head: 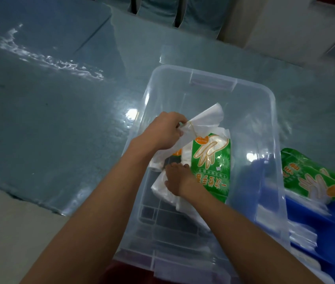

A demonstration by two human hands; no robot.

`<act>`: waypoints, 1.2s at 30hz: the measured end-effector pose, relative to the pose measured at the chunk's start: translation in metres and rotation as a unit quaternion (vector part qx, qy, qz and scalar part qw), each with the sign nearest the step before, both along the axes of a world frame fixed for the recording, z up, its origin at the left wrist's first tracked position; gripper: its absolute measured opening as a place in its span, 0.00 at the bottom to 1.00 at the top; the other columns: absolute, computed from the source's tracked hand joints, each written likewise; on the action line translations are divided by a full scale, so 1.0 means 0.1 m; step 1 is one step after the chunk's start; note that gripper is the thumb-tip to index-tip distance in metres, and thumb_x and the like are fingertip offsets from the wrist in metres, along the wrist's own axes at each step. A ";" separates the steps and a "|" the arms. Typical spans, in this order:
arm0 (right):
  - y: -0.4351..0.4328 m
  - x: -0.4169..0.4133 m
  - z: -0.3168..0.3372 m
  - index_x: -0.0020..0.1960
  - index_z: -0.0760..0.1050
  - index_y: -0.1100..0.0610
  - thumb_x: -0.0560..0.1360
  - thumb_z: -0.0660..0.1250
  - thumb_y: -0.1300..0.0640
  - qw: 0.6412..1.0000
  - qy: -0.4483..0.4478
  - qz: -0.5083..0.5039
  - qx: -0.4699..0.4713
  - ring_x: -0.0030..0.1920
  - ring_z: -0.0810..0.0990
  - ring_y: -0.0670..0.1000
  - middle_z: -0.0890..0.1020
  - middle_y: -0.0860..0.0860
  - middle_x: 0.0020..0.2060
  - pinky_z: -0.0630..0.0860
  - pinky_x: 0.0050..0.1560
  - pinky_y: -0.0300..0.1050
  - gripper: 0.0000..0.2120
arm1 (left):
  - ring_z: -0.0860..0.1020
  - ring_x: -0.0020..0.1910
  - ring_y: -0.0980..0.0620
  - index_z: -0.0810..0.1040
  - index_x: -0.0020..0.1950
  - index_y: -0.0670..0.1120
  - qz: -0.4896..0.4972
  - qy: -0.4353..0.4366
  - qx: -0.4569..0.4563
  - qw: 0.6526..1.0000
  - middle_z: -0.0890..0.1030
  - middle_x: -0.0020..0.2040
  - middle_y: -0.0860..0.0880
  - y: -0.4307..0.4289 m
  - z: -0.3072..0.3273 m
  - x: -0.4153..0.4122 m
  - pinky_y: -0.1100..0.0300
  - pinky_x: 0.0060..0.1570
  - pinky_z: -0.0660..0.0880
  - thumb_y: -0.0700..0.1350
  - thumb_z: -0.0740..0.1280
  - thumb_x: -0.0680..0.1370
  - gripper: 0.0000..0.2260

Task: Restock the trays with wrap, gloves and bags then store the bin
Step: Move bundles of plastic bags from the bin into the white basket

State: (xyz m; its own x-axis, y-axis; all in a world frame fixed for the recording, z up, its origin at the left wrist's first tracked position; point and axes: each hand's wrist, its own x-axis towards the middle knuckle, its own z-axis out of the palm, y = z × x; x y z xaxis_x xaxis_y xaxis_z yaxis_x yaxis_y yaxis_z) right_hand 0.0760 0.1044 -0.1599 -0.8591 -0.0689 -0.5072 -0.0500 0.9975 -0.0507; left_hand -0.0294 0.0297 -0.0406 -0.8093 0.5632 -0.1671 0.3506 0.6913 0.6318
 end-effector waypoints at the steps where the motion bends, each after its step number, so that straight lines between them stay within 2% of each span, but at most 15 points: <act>1: 0.00 -0.01 0.00 0.69 0.67 0.58 0.79 0.62 0.52 1.000 -0.004 0.005 0.010 0.66 0.73 0.58 0.74 0.57 0.66 0.66 0.65 0.55 0.20 | 0.80 0.56 0.45 0.79 0.65 0.47 -0.001 -0.001 0.001 1.000 0.83 0.59 0.44 0.01 0.00 0.00 0.54 0.57 0.76 0.41 0.70 0.77 0.16; 6: -0.03 0.02 -0.02 0.65 0.73 0.56 0.78 0.61 0.57 0.998 -0.019 0.047 0.028 0.63 0.75 0.58 0.77 0.56 0.62 0.65 0.63 0.58 0.16 | 0.80 0.55 0.46 0.79 0.65 0.47 -0.009 -0.004 0.010 1.000 0.82 0.59 0.45 0.05 0.02 0.01 0.54 0.56 0.77 0.40 0.70 0.78 0.16; 9: 0.01 0.01 0.02 0.63 0.76 0.54 0.80 0.59 0.54 0.996 -0.010 0.080 0.022 0.63 0.74 0.57 0.77 0.54 0.62 0.67 0.60 0.56 0.14 | 0.80 0.53 0.47 0.79 0.65 0.48 -0.013 -0.007 0.014 1.000 0.82 0.58 0.45 0.06 0.02 0.01 0.54 0.55 0.77 0.40 0.70 0.78 0.16; 13: 0.19 0.01 0.19 0.57 0.79 0.54 0.79 0.63 0.51 0.994 -0.024 0.054 -0.097 0.60 0.77 0.56 0.80 0.53 0.60 0.69 0.57 0.50 0.11 | 0.80 0.52 0.47 0.81 0.63 0.48 -0.014 -0.010 0.026 1.000 0.83 0.56 0.46 0.06 0.03 -0.01 0.52 0.55 0.78 0.40 0.70 0.77 0.15; 16: 0.31 0.09 0.29 0.48 0.83 0.55 0.74 0.71 0.57 0.969 0.016 -0.025 -0.244 0.49 0.82 0.55 0.85 0.54 0.49 0.77 0.51 0.48 0.05 | 0.80 0.52 0.48 0.81 0.62 0.49 -0.015 -0.010 0.034 0.999 0.83 0.56 0.47 0.06 0.05 -0.01 0.52 0.55 0.78 0.40 0.70 0.77 0.14; 18: 0.37 0.11 0.40 0.48 0.85 0.55 0.72 0.73 0.61 0.948 0.031 -0.081 -0.306 0.46 0.82 0.50 0.86 0.52 0.45 0.77 0.48 0.42 0.06 | 0.79 0.50 0.50 0.81 0.62 0.49 -0.012 -0.009 0.043 0.999 0.83 0.55 0.48 0.07 0.05 -0.01 0.54 0.53 0.77 0.40 0.70 0.77 0.14; 20: 0.45 0.13 0.50 0.50 0.85 0.56 0.72 0.73 0.63 0.921 0.051 -0.132 -0.363 0.44 0.82 0.46 0.86 0.49 0.44 0.77 0.46 0.37 0.08 | 0.77 0.48 0.52 0.82 0.61 0.49 -0.010 -0.003 0.049 0.999 0.82 0.54 0.49 0.06 0.06 0.00 0.57 0.51 0.75 0.40 0.70 0.77 0.13; 23: 0.56 0.14 0.68 0.48 0.85 0.56 0.72 0.74 0.61 0.863 0.127 -0.203 -0.444 0.41 0.80 0.44 0.85 0.47 0.40 0.76 0.48 0.43 0.06 | 0.78 0.47 0.53 0.83 0.59 0.50 -0.007 0.006 0.052 0.999 0.83 0.52 0.50 0.04 0.04 -0.02 0.61 0.47 0.70 0.41 0.70 0.77 0.12; 26: 0.64 0.14 0.86 0.44 0.84 0.55 0.70 0.76 0.65 0.805 0.209 -0.251 -0.495 0.37 0.76 0.38 0.81 0.40 0.34 0.72 0.43 0.37 0.06 | 0.81 0.45 0.52 0.84 0.55 0.49 0.009 -0.008 0.085 0.996 0.85 0.47 0.49 0.02 0.04 -0.04 0.62 0.46 0.74 0.39 0.72 0.75 0.10; 28: 0.70 0.15 0.99 0.44 0.82 0.56 0.69 0.75 0.67 0.762 0.246 -0.281 -0.530 0.38 0.76 0.40 0.81 0.42 0.34 0.73 0.44 0.38 0.08 | 0.82 0.43 0.53 0.85 0.52 0.50 0.023 -0.014 0.111 0.993 0.85 0.44 0.49 0.00 0.07 -0.04 0.64 0.44 0.76 0.38 0.72 0.74 0.10; 30: 0.80 0.17 1.09 0.44 0.82 0.57 0.70 0.74 0.69 0.724 0.275 -0.308 -0.553 0.40 0.77 0.44 0.82 0.47 0.37 0.75 0.46 0.42 0.08 | 0.83 0.42 0.53 0.85 0.53 0.48 0.031 -0.015 0.141 0.989 0.86 0.45 0.49 -0.01 0.09 -0.05 0.67 0.43 0.75 0.37 0.71 0.73 0.11; 33: 0.96 0.24 1.23 0.42 0.79 0.54 0.73 0.73 0.68 0.678 0.306 -0.350 -0.569 0.40 0.76 0.48 0.80 0.50 0.36 0.76 0.44 0.47 0.10 | 0.83 0.42 0.51 0.85 0.53 0.49 0.055 -0.048 0.187 0.980 0.86 0.46 0.47 -0.01 0.10 -0.06 0.61 0.44 0.76 0.36 0.71 0.73 0.12; 36: 1.08 0.26 1.34 0.44 0.77 0.56 0.75 0.71 0.66 0.621 0.327 -0.405 -0.586 0.42 0.80 0.50 0.80 0.53 0.39 0.81 0.42 0.49 0.07 | 0.82 0.42 0.50 0.83 0.53 0.49 0.053 -0.087 0.211 0.972 0.85 0.47 0.47 0.00 0.09 -0.04 0.52 0.47 0.80 0.38 0.72 0.75 0.10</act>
